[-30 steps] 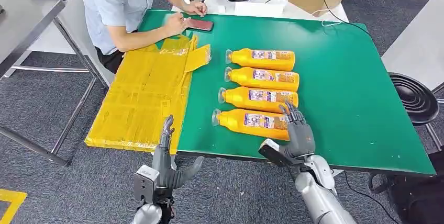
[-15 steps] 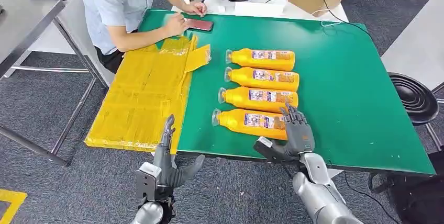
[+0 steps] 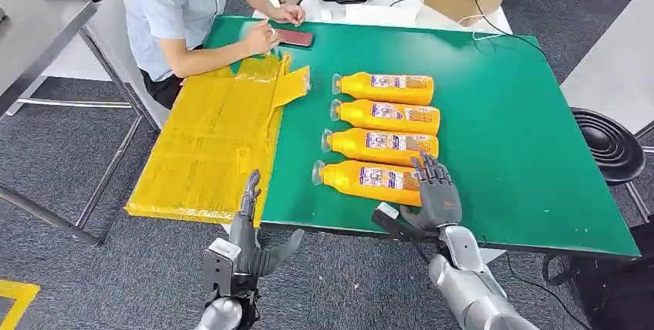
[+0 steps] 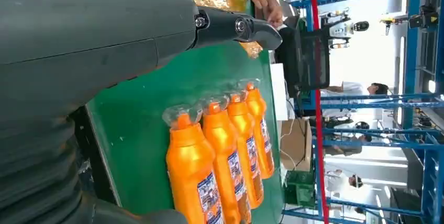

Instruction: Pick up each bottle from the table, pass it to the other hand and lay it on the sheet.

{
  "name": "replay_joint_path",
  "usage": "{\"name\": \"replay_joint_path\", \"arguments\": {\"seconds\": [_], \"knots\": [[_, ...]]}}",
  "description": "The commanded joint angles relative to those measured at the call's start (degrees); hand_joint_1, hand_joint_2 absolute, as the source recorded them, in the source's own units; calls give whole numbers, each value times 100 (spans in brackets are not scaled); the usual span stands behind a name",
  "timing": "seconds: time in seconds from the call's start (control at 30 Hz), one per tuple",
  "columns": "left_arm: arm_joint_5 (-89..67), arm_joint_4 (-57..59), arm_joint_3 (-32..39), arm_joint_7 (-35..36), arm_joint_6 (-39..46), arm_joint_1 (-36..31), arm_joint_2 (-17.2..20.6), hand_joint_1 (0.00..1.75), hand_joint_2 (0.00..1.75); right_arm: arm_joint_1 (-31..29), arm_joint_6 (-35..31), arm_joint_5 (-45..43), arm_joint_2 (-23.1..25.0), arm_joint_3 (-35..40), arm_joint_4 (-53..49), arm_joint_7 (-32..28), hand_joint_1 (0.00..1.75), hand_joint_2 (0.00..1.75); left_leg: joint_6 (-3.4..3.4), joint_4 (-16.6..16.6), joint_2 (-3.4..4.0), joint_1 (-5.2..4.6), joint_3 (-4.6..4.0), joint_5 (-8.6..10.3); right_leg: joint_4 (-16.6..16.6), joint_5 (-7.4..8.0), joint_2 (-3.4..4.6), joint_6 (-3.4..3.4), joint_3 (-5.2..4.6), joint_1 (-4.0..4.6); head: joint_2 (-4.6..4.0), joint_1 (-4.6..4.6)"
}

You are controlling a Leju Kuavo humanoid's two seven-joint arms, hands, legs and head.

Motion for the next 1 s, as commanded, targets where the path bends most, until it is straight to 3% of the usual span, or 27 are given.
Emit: {"name": "replay_joint_path", "arguments": {"seconds": [0.03, 0.1, 0.37, 0.5, 0.53, 0.6, 0.73, 0.83, 0.87, 0.93, 1.0], "knots": [[30, 537, -139, 56, -126, -340, 72, 0, 175, -145, 1423, -63, -58, 20, 966, 150, 175, 175, -7, -10, -6, 6, 26, -3, -13, -6, -17, -13, 32, 8, 0, 0], [32, 601, -149, 47, -163, -466, 34, 0, 175, -247, 1836, -116, -157, -17, 1053, 186, 175, 175, -6, -8, -6, 5, 27, -3, -13, -6, -17, -12, 34, 8, 0, 0], [23, 596, -149, 37, -159, -520, 20, 0, 175, -318, 1922, -76, -157, 7, 1075, 273, 175, 175, 4, -10, 12, 5, 115, -33, -26, -21, 5, -13, 52, 12, 0, 0], [35, 667, -217, 59, -229, -664, -28, 0, 175, -451, 1875, 147, -244, 135, 1143, 402, 175, 175, 5, -14, 11, 6, 108, -30, -30, -18, -2, -8, 49, 13, 0, 0], [43, 693, -224, 51, -236, -680, -36, 0, 175, -448, 1812, 265, -278, 228, 1157, 334, 168, 175, 8, -11, 10, 7, 115, -33, -28, -21, 0, -3, 59, 13, 0, 2], [77, 790, -226, 15, -258, -742, -65, 0, 175, -439, 2044, 480, -401, 390, 1255, 417, 175, 175, 9, -16, 13, 6, 122, -33, -35, -18, 0, 0, 118, 12, 0, 0], [88, 712, -209, -26, -246, -764, -58, 0, 175, -335, 2090, 303, -466, 195, 1280, 297, 175, 175, 10, -11, 0, 6, 125, -29, -37, -18, -12, 0, 120, 10, 0, 0], [87, 598, -116, 11, -128, -681, -30, 0, 175, -158, 1981, -582, -238, -585, 1121, -511, 175, 175, 13, -11, -8, 8, 134, -34, -44, -26, -14, 5, 91, 12, 0, 0], [180, 566, 21, 66, -2, -626, -54, 0, 175, -65, 2347, -1574, 30, -1371, 990, -1154, 175, 175, 17, -9, 4, 7, 141, -41, -42, -27, 2, 7, 93, 11, 0, 0], [634, 549, 342, 322, 153, -558, -155, 0, 175, 58, 2011, -1997, 311, -1649, 740, -1749, 175, 175, 16, -11, 12, 9, 141, -43, -46, -25, 10, 5, 92, 13, 0, 2], [641, 549, 347, 324, 152, -563, -143, 0, 175, 65, 1976, -1991, 356, -1638, 725, -1730, 175, 175, 15, -18, 27, 10, 130, -42, -52, -18, 24, 5, 142, 14, 0, 2]]}}
